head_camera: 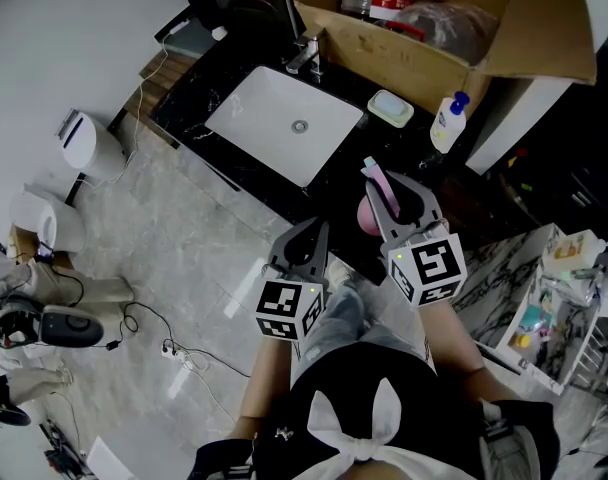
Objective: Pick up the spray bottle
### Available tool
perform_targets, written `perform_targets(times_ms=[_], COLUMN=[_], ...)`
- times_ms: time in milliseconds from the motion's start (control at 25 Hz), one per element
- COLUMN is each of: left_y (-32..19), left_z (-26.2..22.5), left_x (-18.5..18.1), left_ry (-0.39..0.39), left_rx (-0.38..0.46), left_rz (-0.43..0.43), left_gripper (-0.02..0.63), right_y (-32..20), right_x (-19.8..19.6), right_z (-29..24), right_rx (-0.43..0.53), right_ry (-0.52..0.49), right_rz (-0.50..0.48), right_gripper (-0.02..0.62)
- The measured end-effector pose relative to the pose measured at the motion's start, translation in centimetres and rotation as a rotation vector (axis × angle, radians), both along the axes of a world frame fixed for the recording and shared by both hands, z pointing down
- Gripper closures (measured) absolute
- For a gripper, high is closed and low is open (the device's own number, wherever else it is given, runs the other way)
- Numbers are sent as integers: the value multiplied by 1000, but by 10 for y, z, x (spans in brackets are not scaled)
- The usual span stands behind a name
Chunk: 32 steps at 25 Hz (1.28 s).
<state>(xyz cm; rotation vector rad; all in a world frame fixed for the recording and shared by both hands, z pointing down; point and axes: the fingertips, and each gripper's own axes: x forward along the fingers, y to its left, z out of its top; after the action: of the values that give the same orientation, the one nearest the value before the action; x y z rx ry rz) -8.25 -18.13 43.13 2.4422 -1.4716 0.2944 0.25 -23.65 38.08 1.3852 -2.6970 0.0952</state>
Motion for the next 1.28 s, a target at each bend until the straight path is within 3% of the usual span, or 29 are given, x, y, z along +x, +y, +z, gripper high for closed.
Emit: perform_targets(times_ms=[640,1280], left_y=[-7,-10], left_z=[-20,-25], left_x=[25,39], left_ry=[16,3], left_rx=[48,53], left_rz=[37,50], left_gripper=[580,580], right_y=[17,25], right_x=[11,23], right_z=[-46,-53], right_rx=[86,83], right_ry=[-17,-39], right_rz=[-47,-61], right_gripper=[509,511])
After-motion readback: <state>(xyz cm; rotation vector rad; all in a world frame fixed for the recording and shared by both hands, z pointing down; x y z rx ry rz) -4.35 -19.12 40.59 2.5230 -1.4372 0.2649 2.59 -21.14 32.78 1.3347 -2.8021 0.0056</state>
